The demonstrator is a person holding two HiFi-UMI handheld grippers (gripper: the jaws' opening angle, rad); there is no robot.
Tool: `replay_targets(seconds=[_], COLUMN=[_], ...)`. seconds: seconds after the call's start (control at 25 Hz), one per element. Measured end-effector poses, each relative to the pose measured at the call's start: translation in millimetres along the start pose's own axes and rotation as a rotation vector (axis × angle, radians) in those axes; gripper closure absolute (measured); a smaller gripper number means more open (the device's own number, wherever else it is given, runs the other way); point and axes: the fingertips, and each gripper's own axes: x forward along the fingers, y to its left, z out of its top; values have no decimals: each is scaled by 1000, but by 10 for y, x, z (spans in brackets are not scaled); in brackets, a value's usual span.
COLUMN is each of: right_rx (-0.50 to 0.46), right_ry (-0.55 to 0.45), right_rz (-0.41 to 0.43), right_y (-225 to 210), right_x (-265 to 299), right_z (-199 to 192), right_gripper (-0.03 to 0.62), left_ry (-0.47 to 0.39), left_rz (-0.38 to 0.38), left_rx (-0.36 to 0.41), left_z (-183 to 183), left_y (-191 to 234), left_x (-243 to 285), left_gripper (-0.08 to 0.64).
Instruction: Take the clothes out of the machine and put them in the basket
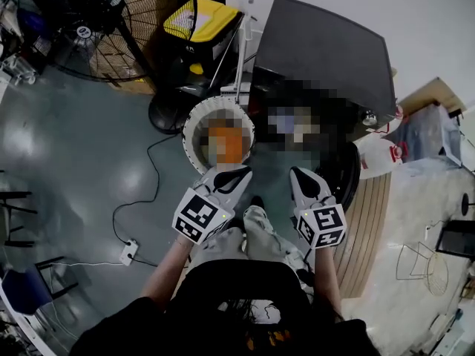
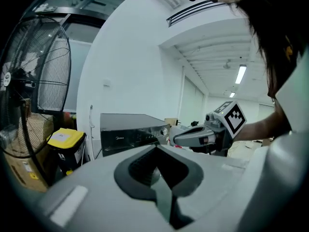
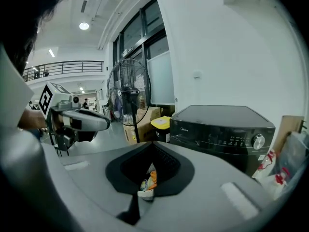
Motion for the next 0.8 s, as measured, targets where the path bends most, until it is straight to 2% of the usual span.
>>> replay_targets(seconds=[0.16, 0.32, 0.64, 0.8], right_rx=[-9, 14, 36, 66], right_ry=[-9, -4, 67, 109], right_rz=[-9, -13, 15, -4], right_y=[-323, -662, -1133, -1416], right_x=[308, 661, 1509, 1902], right_z=[-62, -253, -904, -1302], right_gripper=[569, 569, 520, 497], left_ry=[1, 23, 56, 63], left_rz=[8, -10, 12, 18], left_rx=[22, 4, 12, 15], left_z=[-55, -204, -502, -698], left_y=[167, 273, 595, 793], left_x=[274, 593, 1151, 1427], left_gripper=[560, 560, 560, 560])
